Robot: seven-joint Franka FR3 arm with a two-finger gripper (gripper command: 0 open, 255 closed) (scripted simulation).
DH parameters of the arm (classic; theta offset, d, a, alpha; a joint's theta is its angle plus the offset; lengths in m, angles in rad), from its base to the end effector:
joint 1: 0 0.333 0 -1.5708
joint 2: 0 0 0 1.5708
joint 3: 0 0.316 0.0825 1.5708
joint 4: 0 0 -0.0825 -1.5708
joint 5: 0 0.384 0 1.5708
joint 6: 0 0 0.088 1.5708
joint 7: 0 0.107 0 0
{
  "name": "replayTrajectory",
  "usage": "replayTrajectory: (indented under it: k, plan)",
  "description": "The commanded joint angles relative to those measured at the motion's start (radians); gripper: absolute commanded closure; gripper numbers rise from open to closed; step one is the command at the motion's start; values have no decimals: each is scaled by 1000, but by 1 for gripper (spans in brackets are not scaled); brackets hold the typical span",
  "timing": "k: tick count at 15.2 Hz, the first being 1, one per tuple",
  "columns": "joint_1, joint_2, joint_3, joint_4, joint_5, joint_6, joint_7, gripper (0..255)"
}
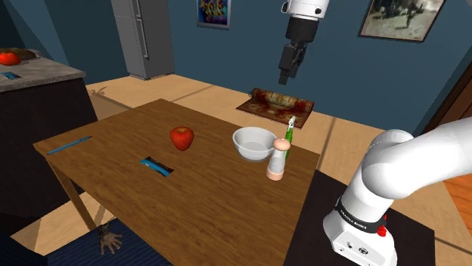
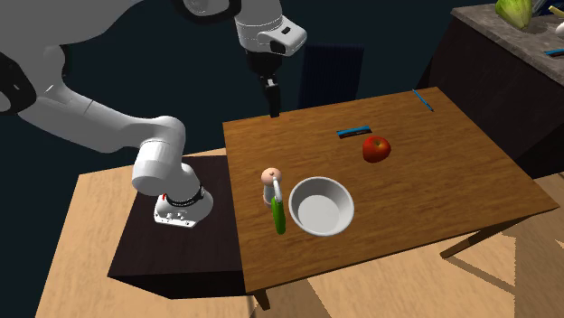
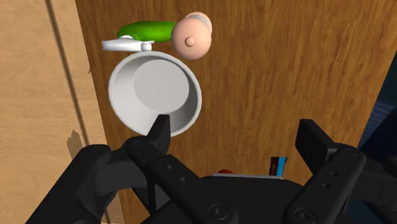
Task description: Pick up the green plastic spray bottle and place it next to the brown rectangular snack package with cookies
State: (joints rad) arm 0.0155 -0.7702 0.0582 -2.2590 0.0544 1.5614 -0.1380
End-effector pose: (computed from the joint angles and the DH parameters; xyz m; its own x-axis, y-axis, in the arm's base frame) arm 0.3094 0.0357 0.6300 0.9776 0.1972 0.0728 0.1980 -0.9802 -0.0037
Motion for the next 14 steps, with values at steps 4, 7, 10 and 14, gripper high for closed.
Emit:
replayTrajectory:
  k: [4, 7, 10, 14]
  plan:
    - [-68, -76, 62, -155, -8, 135, 178, 0]
    - [-138, -137, 134, -294, -11, 261, 360, 0]
    - [-209, -181, 217, -416, -8, 379, 550, 0]
    - [-306, -207, 351, -550, 6, 526, 816, 0]
